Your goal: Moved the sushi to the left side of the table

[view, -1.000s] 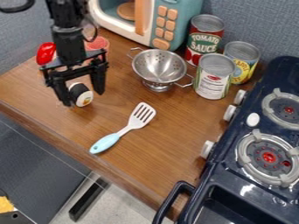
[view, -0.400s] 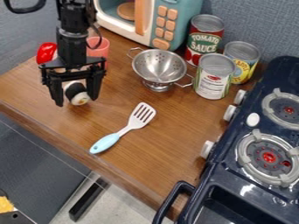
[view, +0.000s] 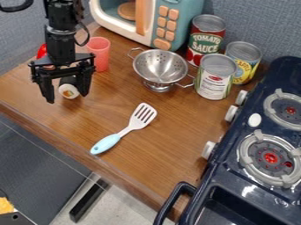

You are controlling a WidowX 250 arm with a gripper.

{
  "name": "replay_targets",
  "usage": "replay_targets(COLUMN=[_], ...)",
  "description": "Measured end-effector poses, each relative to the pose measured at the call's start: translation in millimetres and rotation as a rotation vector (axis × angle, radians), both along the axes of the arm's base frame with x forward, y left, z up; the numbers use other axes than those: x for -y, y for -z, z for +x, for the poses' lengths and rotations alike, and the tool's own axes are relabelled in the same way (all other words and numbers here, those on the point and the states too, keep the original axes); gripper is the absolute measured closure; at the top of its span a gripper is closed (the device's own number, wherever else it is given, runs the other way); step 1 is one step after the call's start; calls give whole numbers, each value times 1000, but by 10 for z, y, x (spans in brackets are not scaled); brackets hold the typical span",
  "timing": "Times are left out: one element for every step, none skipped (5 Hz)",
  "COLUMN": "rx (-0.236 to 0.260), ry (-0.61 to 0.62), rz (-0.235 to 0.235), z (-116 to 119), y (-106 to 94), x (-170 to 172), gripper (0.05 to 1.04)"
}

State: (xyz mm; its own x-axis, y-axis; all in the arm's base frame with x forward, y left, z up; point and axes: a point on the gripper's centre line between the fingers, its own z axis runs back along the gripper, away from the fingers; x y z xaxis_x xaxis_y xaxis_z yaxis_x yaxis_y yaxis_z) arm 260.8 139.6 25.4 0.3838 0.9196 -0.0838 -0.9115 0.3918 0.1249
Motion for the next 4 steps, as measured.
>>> replay_targets(rx=[-23,-41,-72,-87], ry=[30,63,174,415], rz=[-9,15,48,43], z=[-7,-19,-31,-94], y=[48,23,-19,11], x=[-14,-64,-137,-164], gripper=[83,83,83,83])
